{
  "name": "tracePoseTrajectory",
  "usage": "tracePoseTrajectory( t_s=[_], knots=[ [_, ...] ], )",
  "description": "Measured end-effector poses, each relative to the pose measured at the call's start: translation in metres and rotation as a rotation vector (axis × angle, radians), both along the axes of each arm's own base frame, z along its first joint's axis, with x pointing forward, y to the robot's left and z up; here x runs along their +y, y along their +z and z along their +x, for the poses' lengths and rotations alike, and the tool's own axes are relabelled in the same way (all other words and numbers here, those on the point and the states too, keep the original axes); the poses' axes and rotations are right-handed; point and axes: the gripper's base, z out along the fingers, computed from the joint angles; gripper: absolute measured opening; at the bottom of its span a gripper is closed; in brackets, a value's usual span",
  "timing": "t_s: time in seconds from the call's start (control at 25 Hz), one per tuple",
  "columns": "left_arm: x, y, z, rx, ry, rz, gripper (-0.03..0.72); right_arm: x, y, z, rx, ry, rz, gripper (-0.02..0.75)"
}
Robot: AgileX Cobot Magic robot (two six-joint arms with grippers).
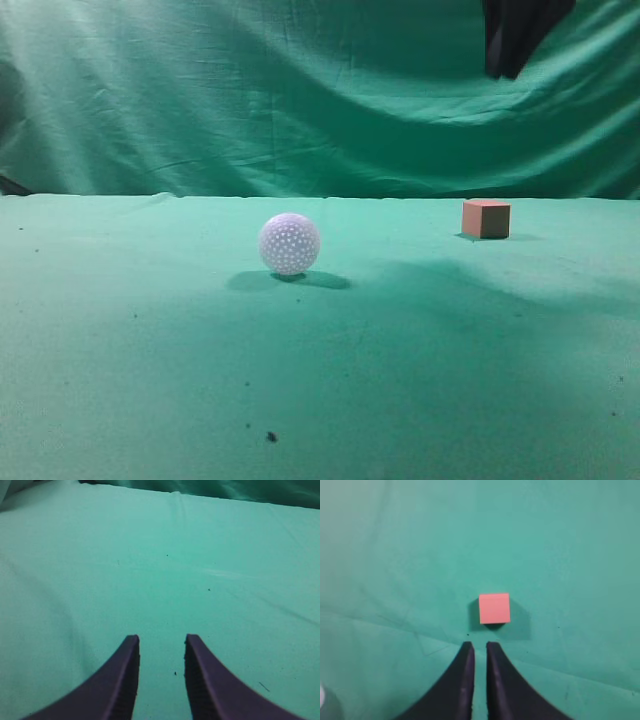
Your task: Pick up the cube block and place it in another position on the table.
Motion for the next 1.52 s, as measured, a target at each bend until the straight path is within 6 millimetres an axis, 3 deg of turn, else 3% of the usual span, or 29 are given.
tracePoseTrajectory(
  t_s=[0.12, 0.24, 0.4, 0.68, 0.88, 1.04, 1.24, 1.52],
  knots=[
    [0.000, 0.000, 0.000, 0.000, 0.000, 0.000, 0.262, -0.011, 0.045, -0.034, -0.087, -0.019, 0.039, 0.000],
    [0.000, 0.000, 0.000, 0.000, 0.000, 0.000, 0.262, -0.022, 0.069, -0.071, -0.139, -0.031, 0.064, 0.000],
    [0.000, 0.000, 0.000, 0.000, 0.000, 0.000, 0.262, -0.037, 0.075, -0.120, -0.173, -0.039, 0.081, 0.000],
    [0.000, 0.000, 0.000, 0.000, 0.000, 0.000, 0.262, -0.060, 0.045, -0.192, -0.208, -0.045, 0.097, 0.000],
    [0.000, 0.000, 0.000, 0.000, 0.000, 0.000, 0.262, -0.070, 0.021, -0.232, -0.249, -0.066, 0.166, 0.000],
    [0.000, 0.000, 0.000, 0.000, 0.000, 0.000, 0.262, -0.077, 0.016, -0.260, -0.306, -0.064, 0.207, 0.000],
    [0.000, 0.000, 0.000, 0.000, 0.000, 0.000, 0.262, -0.083, 0.021, -0.279, -0.347, -0.036, 0.200, 0.000],
    [0.000, 0.000, 0.000, 0.000, 0.000, 0.000, 0.262, -0.087, 0.018, -0.280, -0.406, 0.066, 0.079, 0.000]
  ],
)
